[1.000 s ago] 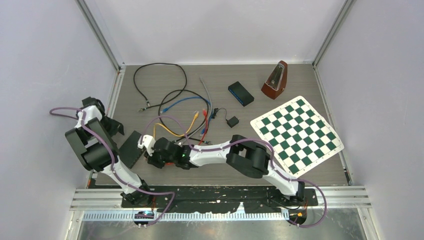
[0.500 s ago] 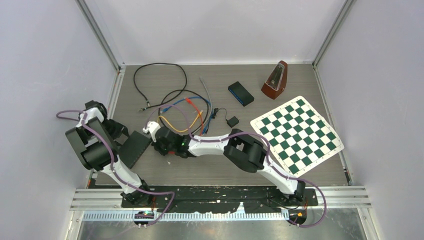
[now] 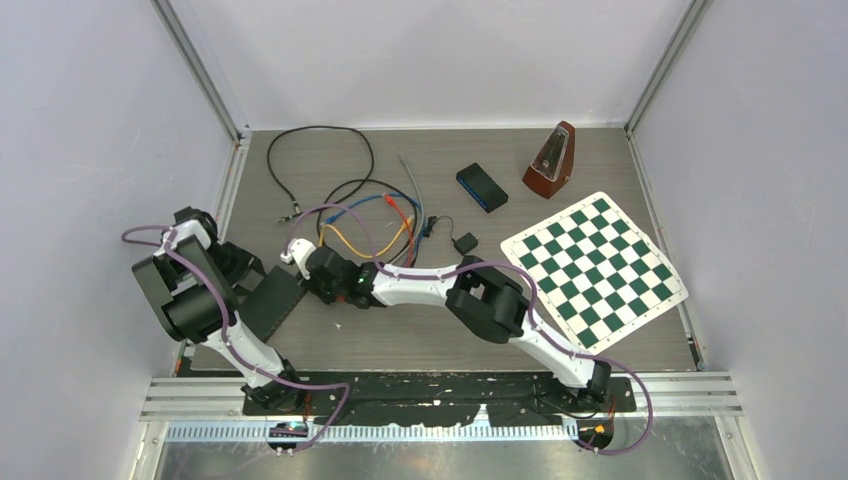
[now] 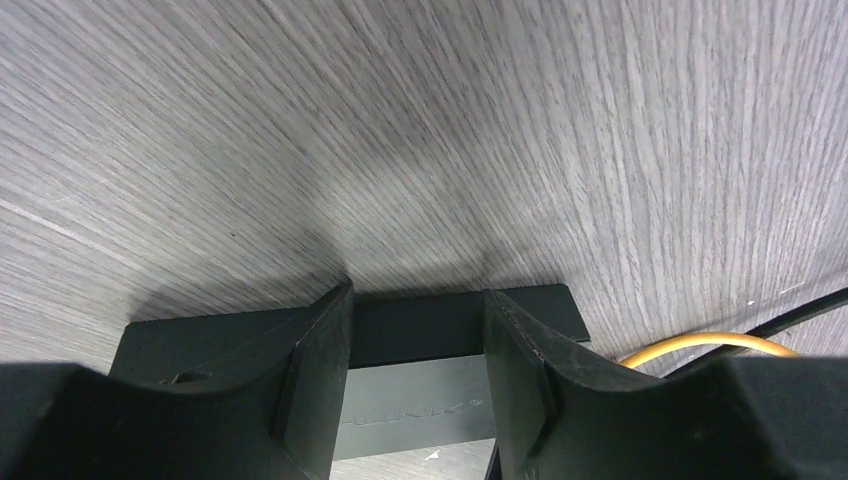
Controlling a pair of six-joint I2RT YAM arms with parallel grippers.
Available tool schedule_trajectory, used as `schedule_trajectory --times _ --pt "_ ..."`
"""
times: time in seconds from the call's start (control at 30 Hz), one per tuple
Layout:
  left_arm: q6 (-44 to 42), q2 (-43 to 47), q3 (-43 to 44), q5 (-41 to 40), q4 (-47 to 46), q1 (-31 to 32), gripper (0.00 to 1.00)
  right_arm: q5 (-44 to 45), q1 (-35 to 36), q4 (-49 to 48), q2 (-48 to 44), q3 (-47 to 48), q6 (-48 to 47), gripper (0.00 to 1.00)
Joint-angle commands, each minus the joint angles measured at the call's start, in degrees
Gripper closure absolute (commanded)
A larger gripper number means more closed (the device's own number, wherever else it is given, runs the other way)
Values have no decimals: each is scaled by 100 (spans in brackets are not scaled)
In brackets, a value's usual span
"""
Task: Insert the plug into the switch port
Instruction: Insert the connector into the switch port.
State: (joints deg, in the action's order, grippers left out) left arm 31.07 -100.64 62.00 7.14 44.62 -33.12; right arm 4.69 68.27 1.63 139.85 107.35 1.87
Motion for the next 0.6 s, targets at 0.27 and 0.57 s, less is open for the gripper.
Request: schedule_trajectory --times 0.27,0.57 --pt "-11 224 -47 219 76 -26 48 314 155 1042 -531 -163 118 95" --pt "14 155 28 355 46 -27 48 -106 161 903 -738 -364 277 95"
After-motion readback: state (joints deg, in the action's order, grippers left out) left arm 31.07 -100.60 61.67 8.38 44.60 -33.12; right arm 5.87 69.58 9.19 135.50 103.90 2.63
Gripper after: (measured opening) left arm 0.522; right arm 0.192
